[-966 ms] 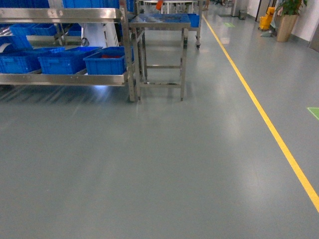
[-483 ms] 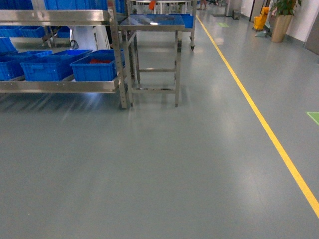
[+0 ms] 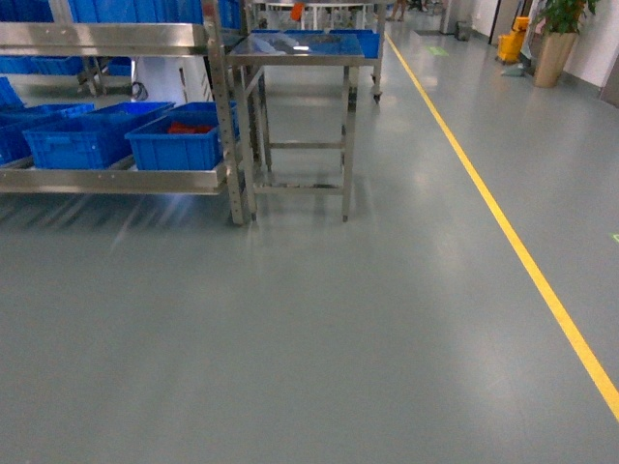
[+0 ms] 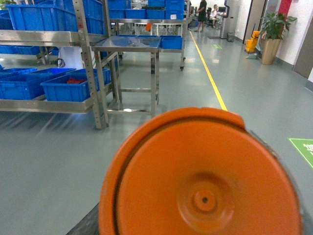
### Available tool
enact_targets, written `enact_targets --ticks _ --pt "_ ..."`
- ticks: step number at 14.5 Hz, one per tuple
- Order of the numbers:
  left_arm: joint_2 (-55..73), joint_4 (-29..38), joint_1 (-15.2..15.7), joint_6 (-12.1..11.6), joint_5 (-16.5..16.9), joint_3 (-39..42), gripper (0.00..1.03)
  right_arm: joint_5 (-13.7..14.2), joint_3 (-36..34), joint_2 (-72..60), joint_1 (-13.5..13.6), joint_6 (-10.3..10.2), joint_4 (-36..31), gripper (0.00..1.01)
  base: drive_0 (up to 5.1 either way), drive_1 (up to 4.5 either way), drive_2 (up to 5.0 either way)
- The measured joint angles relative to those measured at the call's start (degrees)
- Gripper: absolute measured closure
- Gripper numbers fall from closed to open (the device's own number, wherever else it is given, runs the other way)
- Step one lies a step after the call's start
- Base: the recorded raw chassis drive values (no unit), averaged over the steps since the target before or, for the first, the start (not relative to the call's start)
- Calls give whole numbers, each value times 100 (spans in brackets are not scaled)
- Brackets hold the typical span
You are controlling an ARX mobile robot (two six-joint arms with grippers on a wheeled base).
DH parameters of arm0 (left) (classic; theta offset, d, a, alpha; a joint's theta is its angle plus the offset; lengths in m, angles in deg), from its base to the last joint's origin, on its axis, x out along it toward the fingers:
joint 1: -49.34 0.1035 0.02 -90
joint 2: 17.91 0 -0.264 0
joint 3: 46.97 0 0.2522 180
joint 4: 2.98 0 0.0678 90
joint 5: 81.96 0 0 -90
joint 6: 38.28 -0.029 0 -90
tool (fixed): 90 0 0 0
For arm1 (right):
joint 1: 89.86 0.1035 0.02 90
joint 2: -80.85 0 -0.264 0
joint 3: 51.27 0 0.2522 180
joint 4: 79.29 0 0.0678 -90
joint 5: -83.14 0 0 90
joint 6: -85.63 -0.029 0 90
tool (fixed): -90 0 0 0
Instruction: Sort blue parts and orange caps into right shelf containers
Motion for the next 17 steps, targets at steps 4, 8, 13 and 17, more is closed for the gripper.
enact_targets --ticks 4,8,13,17 --pt "0 17 0 0 -2 0 61 2 0 0 0 0 20 55 -2 427 -431" --pt "0 24 0 0 -4 0 61 2 -2 0 0 0 11 55 -12 416 -441" --pt "0 20 0 -2 4 0 61 0 0 0 0 0 20 55 -6 423 -435" --pt "0 15 0 -2 7 0 61 2 0 0 0 0 20 55 -2 427 -431"
